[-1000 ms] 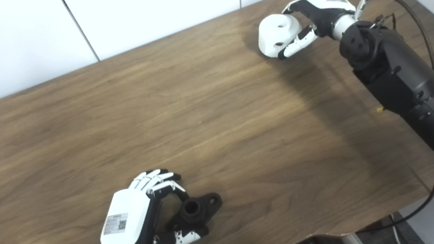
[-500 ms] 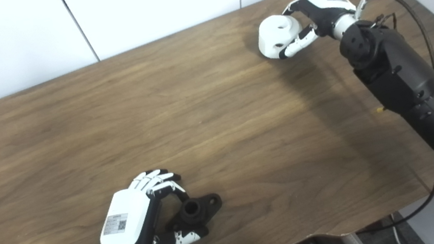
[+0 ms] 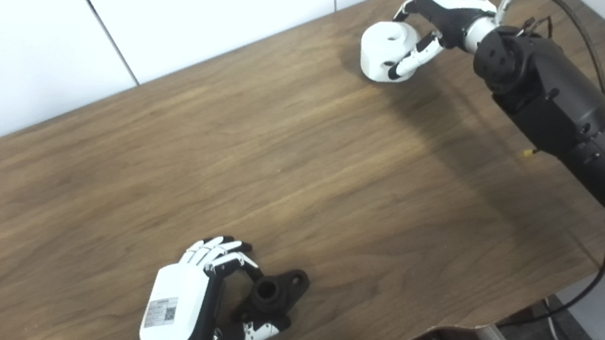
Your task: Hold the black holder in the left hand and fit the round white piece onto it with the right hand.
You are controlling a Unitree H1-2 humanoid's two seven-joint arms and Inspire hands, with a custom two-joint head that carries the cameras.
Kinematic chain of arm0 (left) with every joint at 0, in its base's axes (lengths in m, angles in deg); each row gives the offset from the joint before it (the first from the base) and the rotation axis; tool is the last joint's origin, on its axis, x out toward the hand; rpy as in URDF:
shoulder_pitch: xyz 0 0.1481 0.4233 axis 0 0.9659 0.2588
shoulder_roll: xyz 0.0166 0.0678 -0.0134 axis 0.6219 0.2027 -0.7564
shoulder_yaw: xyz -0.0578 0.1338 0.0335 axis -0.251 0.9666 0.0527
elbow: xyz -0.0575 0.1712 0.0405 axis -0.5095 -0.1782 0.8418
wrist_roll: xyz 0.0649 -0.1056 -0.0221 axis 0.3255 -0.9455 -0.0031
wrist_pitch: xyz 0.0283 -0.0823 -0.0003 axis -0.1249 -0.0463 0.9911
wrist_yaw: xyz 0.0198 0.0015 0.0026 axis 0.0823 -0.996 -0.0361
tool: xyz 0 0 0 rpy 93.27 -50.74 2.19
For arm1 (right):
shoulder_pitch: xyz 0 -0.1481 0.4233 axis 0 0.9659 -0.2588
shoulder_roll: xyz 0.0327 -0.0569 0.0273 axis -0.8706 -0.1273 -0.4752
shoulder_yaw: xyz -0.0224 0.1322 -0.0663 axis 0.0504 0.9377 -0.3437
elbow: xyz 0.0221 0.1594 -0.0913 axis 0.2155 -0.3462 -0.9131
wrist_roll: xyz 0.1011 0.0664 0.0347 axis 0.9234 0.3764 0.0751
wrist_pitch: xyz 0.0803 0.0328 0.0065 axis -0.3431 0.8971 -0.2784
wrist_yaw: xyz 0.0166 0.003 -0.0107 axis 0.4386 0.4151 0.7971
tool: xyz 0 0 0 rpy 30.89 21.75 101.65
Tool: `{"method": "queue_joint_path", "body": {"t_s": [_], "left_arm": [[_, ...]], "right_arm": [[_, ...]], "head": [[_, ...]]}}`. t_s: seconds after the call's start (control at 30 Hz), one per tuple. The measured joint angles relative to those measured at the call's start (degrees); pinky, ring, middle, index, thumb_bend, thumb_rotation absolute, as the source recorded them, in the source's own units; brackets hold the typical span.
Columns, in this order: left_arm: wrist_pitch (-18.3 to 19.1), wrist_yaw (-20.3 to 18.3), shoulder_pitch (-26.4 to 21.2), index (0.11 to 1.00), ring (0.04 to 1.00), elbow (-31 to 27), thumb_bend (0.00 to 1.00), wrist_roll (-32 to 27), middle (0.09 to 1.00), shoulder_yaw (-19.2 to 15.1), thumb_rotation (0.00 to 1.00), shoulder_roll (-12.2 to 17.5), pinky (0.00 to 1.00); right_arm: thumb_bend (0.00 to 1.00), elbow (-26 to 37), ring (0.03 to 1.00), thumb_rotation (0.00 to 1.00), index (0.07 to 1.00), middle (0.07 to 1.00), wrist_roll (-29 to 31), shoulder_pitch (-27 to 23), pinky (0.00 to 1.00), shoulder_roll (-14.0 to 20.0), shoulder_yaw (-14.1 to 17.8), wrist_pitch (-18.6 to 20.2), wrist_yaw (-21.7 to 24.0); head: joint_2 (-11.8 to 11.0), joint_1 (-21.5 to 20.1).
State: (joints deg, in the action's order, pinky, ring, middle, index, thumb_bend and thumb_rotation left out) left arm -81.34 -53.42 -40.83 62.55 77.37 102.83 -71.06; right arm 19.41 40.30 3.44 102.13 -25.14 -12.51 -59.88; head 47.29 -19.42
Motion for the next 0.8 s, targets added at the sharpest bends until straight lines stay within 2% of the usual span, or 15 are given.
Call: {"method": "queue_joint_path", "body": {"t_s": [0.27, 0.53, 0.57, 0.6, 0.8], "left_arm": [[-0.03, 0.02, 0.01, 0.486, 0.837, 0.00, 0.52, -0.02, 0.762, -0.02, 0.05, 0.00, 0.87], [-0.07, 0.03, 0.02, 0.487, 0.839, 0.00, 0.52, -0.02, 0.762, -0.05, 0.05, 0.00, 0.87], [-0.06, 0.02, 0.02, 0.487, 0.840, 0.00, 0.52, -0.02, 0.763, -0.05, 0.05, 0.00, 0.87], [-0.06, 0.02, 0.02, 0.487, 0.841, 0.00, 0.52, -0.03, 0.764, -0.06, 0.05, 0.00, 0.87], [-0.06, 0.04, 0.03, 0.486, 0.839, 0.00, 0.52, -0.02, 0.762, -0.06, 0.05, -0.01, 0.88]], "right_arm": [[0.62, 0.00, 0.932, 0.33, 0.674, 0.875, 0.05, -0.20, 0.82, 0.00, 0.02, -0.02, -0.56], [0.61, -0.02, 0.923, 0.29, 0.636, 0.864, 0.19, -0.55, 0.79, -0.03, 0.02, -0.29, -1.11], [0.55, -0.07, 0.918, 0.21, 0.553, 0.860, 0.22, -0.54, 0.79, -0.03, 0.03, -0.42, -1.54], [0.53, -0.11, 0.916, 0.19, 0.525, 0.858, 0.22, -0.54, 0.79, -0.03, 0.03, -0.50, -1.92], [0.51, -0.18, 0.908, 0.15, 0.495, 0.847, 0.64, -0.52, 0.80, -0.04, 0.22, -1.64, -3.64]], "head": [[0.26, 0.00], [0.26, 0.17], [0.26, 0.18], [0.18, 0.09], [-0.17, 0.44]]}}
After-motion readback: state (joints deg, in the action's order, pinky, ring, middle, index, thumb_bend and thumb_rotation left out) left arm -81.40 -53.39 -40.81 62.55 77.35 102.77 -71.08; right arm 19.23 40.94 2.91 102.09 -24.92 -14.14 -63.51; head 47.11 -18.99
